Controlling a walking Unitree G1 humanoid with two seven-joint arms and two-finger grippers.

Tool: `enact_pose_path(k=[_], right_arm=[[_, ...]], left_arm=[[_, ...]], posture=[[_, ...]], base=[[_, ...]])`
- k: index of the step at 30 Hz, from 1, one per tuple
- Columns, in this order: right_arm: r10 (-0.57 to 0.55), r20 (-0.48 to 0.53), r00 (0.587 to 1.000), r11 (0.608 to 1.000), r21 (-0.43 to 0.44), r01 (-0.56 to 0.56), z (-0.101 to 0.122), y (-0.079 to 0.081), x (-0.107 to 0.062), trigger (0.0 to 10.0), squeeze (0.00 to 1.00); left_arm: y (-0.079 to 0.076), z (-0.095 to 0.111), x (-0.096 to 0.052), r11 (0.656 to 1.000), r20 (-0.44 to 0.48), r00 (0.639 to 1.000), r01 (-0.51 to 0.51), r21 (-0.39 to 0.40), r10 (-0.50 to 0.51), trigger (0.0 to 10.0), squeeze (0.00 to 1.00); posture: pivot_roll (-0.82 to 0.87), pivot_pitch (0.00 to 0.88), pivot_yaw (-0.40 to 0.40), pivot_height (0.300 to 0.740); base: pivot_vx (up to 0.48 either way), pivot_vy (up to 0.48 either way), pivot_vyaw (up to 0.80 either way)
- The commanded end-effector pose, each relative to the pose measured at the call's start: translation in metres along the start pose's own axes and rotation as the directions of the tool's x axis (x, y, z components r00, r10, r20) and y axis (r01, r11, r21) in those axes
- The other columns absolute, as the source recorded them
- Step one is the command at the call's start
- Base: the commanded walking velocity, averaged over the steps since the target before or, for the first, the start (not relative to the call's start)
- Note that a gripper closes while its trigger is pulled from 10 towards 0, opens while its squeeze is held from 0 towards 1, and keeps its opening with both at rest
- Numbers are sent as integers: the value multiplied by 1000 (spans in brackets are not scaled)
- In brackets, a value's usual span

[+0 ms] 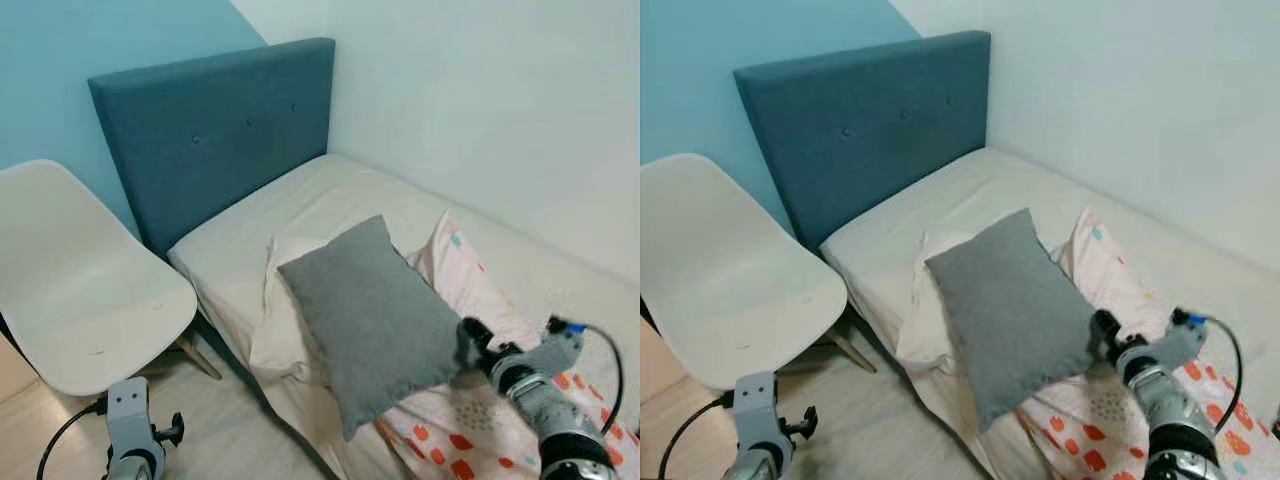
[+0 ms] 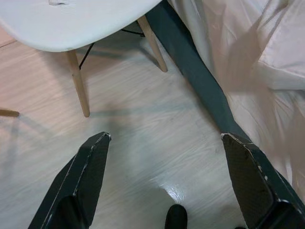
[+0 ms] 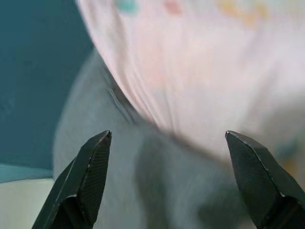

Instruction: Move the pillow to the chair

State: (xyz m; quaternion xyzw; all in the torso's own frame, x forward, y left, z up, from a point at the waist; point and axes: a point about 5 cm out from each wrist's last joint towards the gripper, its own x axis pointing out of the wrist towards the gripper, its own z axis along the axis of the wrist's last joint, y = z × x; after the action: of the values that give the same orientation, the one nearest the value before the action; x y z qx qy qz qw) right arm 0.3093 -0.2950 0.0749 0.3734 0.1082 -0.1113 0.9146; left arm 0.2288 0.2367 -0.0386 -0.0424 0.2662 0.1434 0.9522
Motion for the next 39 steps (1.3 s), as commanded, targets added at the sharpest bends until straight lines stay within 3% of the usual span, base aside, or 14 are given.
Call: enact_pose_path(k=[1,4,6,7,8,10,14,24,28,32,39], right_arm=[[8,44,999,999,-48,-5,12,9,0,10000,0],[56,94,994,997,-64,-50,26,29,0,10000,0],[112,53,992,993,-54,-109,24,44,0,10000,0],[112,53,992,993,-54,-109,24,44,0,10000,0],[106,-3,994,989,-99,-106,20,48,0,10000,0],[4,-139,990,983,-184,-30,9,45,-2,10000,0],[-96,-226,969,968,-248,38,9,44,-13,10000,0],[-164,-209,964,932,-354,82,23,47,-30,10000,0],[-231,-174,957,922,-353,158,35,35,-32,10000,0],[-269,-189,944,921,-339,194,32,24,-34,10000,0],[-255,-136,957,964,-116,241,13,0,-30,10000,0]], left_arm=[[-1,-9,-3,1000,-35,999,7,6,-7,10000,0],[-1,-10,-3,1000,-40,999,10,10,-10,10000,0],[-1,-11,-4,1000,-41,999,12,13,-12,10000,0],[-1,-11,-4,1000,-41,999,12,13,-12,10000,0],[-1,-11,-4,1000,-42,999,13,14,-12,10000,0],[0,-11,-4,1000,-43,999,13,17,-12,10000,0],[1,-13,-5,1000,-49,999,12,19,-11,10000,0],[-2,-20,-8,999,-68,997,21,25,-20,10000,0],[-1,-21,-8,999,-72,997,21,29,-19,10000,0],[1,-22,-9,999,-77,997,19,35,-16,10000,0],[0,-25,-10,997,-97,995,29,65,-23,10000,0]], posture=[[-140,26,-29,740],[-143,29,-22,740],[-143,31,-23,740],[-143,31,-23,740],[-142,32,-22,740],[-140,36,-22,740],[-150,43,-24,740],[-159,55,-25,740],[-159,58,-21,740],[-162,60,-21,740],[-161,64,-10,740]], base=[[0,0,0],[0,0,0],[0,0,0],[0,0,0],[0,0,0],[0,0,0],[0,0,0],[0,0,0],[0,0,0],[0,0,0],[0,0,0]])
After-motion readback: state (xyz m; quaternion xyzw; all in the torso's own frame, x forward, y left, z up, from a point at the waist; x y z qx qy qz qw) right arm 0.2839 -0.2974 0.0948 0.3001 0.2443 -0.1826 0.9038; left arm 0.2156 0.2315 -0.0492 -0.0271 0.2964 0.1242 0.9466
